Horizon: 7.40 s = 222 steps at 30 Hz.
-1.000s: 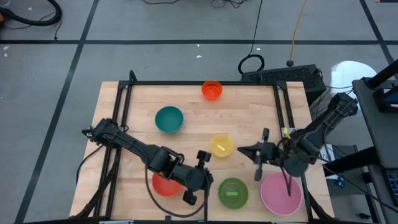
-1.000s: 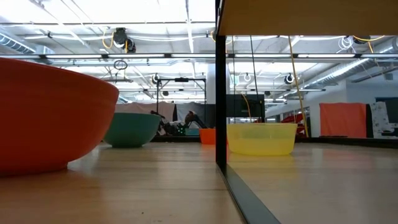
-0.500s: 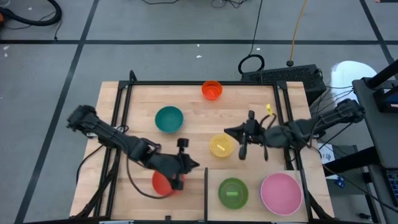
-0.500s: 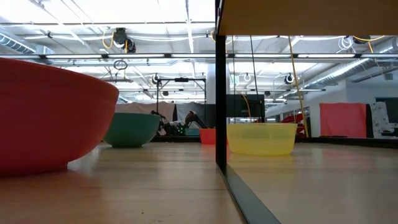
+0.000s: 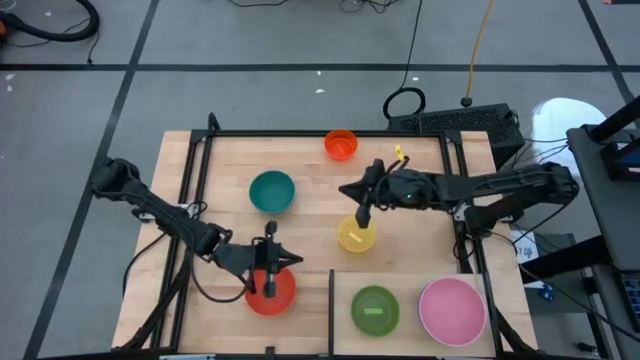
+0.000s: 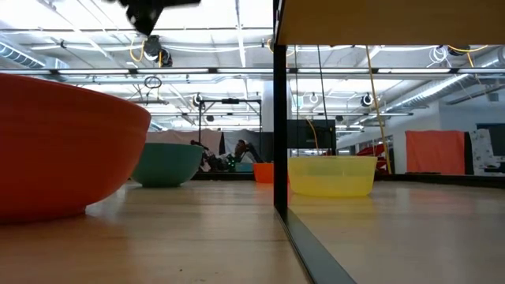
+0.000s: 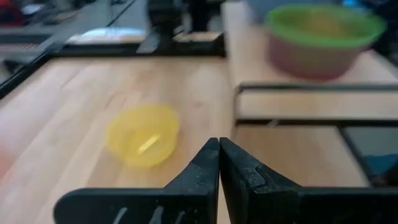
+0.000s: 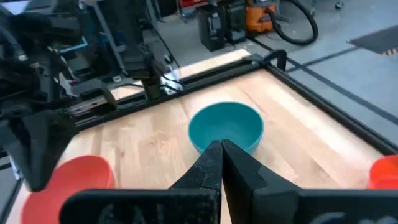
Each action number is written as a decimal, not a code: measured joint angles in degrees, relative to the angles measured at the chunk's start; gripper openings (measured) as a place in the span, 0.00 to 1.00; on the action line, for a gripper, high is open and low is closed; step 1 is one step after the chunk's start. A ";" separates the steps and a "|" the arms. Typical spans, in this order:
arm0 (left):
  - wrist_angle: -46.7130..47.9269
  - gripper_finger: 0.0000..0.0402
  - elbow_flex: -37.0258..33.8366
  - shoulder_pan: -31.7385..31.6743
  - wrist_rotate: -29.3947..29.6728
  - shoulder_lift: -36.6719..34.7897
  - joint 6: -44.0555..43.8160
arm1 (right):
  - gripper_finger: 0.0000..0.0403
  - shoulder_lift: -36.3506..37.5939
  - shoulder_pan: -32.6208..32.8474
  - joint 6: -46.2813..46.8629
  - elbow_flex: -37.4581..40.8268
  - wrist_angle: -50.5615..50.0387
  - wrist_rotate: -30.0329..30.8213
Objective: Place and stack bowls onto a shelf
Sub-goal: Stack the green bowl on top of the pink bowl on the shelf
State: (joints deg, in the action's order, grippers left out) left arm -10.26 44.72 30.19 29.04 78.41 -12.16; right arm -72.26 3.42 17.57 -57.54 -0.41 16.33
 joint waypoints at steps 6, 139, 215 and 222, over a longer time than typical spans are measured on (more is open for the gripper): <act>4.39 0.05 -1.62 -0.96 4.89 0.00 -7.24 | 0.00 -4.56 0.00 1.47 0.00 0.27 -3.16; 22.33 0.28 19.01 -29.21 -55.60 6.67 40.64 | 0.05 -14.78 -1.05 -59.21 -9.77 -16.65 -36.65; 19.74 0.32 -2.67 -5.20 7.14 -7.61 -18.55 | 0.00 -12.29 47.95 62.30 -60.08 -77.61 -13.35; 19.38 0.32 -2.67 -5.76 7.45 -7.61 -18.28 | 0.00 -13.76 50.04 65.44 -60.08 -80.15 -11.67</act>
State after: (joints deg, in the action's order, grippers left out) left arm 9.13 42.04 24.43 36.49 70.81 -30.44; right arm -86.02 53.45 83.01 -117.62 -80.55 4.66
